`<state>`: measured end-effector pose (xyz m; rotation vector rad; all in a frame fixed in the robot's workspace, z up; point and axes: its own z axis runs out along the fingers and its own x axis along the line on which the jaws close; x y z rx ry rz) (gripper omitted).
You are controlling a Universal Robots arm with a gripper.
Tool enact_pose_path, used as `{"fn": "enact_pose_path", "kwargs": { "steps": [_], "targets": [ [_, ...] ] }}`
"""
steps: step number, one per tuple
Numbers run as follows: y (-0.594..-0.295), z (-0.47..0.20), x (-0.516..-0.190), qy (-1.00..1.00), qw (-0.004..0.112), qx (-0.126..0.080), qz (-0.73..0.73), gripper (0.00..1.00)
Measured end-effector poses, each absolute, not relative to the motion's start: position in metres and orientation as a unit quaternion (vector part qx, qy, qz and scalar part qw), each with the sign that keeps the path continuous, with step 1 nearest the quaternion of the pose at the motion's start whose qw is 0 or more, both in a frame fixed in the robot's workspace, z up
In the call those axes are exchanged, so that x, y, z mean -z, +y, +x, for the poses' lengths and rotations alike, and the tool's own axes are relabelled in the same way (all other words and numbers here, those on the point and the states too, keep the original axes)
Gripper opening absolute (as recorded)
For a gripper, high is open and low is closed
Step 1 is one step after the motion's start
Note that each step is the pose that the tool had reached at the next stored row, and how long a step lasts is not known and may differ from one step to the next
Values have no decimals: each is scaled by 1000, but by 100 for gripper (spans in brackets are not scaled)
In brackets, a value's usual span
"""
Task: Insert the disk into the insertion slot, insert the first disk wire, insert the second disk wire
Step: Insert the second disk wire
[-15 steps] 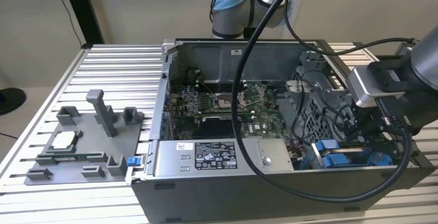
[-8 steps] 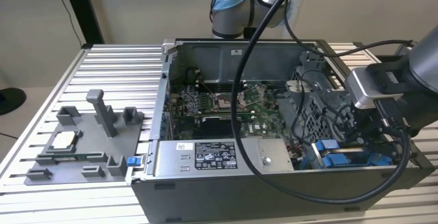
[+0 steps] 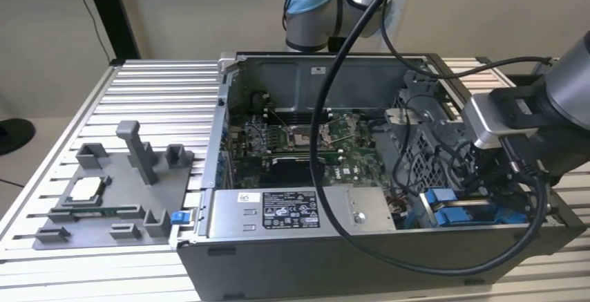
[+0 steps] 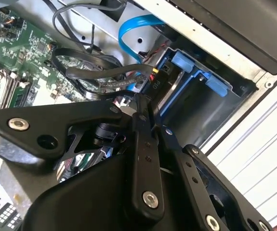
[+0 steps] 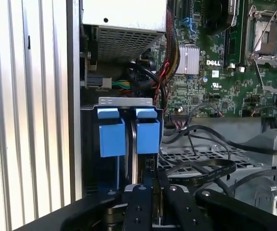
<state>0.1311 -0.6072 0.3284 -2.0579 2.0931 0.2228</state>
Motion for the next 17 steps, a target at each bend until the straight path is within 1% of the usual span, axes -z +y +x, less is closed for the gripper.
{"fn": "enact_pose_path", "kwargs": {
  "steps": [1,4,17],
  "targets": [
    [-607,131,-328,708,99,-75,-696,100],
    [-607,131,-333,708,98,-75,-696,100],
    [-607,131,-391,708,98,-75,-695,100]
  ]
}}
